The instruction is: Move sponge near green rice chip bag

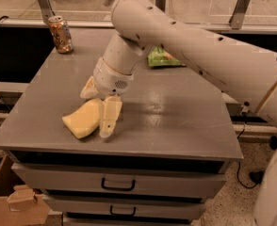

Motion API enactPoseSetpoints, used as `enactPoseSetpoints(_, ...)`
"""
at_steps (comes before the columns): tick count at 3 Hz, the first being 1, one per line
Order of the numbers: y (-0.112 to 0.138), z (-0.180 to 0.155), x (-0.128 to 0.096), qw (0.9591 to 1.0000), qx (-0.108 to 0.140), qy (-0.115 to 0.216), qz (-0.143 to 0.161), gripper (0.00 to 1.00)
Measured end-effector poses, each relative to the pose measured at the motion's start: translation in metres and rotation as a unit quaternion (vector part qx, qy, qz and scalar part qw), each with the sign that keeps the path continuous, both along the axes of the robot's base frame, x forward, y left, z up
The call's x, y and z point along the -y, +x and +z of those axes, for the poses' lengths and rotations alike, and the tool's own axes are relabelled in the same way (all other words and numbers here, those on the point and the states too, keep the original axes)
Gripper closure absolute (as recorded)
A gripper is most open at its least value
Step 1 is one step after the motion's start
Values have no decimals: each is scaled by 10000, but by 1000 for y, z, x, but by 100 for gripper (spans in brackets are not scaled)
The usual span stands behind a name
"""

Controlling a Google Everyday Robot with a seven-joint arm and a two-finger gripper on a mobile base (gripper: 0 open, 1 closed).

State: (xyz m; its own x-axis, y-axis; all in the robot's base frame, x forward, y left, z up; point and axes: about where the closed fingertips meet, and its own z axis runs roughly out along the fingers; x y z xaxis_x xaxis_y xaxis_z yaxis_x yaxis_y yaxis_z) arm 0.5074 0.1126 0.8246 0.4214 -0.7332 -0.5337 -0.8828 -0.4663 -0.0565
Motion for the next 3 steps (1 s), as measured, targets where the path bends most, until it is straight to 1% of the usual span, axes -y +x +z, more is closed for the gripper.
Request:
enactPoseSetpoints(1,3,-9,0,9998,-123,-94,-112,41)
enactPoseSetpoints(3,3,2,0,9998,-124,-94,-114,88)
